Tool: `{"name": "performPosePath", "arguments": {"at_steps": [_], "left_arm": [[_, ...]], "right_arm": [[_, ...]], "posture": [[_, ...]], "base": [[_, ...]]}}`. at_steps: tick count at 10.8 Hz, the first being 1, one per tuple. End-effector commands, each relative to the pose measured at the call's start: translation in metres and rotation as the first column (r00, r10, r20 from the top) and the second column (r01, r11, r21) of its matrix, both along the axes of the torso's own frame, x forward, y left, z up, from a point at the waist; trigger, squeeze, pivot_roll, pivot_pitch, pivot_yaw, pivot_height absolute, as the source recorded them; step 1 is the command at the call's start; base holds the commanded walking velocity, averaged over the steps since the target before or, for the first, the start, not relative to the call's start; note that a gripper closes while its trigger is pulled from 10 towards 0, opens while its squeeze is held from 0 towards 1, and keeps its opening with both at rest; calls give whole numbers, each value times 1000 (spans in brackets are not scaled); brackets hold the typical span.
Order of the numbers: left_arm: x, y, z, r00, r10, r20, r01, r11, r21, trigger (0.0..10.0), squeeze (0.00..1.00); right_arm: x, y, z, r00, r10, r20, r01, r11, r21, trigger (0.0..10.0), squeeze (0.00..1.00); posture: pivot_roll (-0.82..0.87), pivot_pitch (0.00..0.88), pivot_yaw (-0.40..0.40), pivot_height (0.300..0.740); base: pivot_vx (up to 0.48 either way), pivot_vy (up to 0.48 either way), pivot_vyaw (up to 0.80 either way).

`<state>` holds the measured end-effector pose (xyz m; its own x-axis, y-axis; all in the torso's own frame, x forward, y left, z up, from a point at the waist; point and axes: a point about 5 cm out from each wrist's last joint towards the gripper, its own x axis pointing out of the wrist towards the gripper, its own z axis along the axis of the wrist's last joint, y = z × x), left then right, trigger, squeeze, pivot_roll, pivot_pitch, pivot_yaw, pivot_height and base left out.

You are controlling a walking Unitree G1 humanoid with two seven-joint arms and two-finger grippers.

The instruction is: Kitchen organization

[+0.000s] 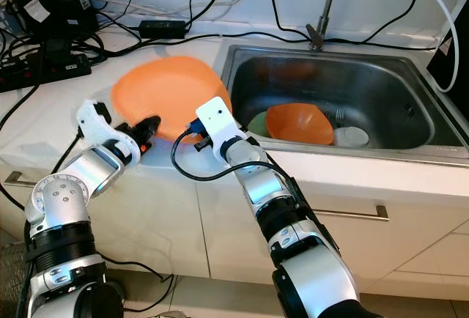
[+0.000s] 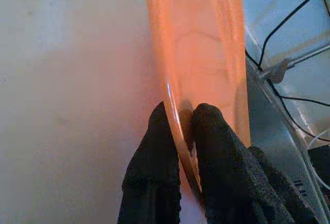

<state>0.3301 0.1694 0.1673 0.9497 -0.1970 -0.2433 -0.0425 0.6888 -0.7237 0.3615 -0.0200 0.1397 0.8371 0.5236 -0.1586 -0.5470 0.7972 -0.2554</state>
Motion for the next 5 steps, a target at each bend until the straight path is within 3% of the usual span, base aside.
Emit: {"name": "performPosePath", "arguments": {"at_steps": [1,3,4,5], "left_arm": [[-2,-5,-3,1000,-15,-15,15,1000,14,0,0],[-3,-7,-6,1000,-3,-22,3,1000,-1,0,0],[-4,-9,-7,1000,-2,-25,2,1000,-6,0,0],[-6,-10,-9,1000,0,-28,0,1000,-9,0,0]], "right_arm": [[0,-4,-7,999,-27,-38,27,1000,11,10000,0],[6,-8,22,993,-88,81,73,982,172,10000,0],[11,-14,45,977,-157,147,111,953,282,10000,0],[15,-24,73,947,-243,208,140,899,415,10000,0]], "posture": [[170,0,-2,740],[170,0,-1,740],[170,0,0,740],[171,0,2,740]], "base": [[0,0,0],[0,0,0],[0,0,0],[0,0,0]]}}
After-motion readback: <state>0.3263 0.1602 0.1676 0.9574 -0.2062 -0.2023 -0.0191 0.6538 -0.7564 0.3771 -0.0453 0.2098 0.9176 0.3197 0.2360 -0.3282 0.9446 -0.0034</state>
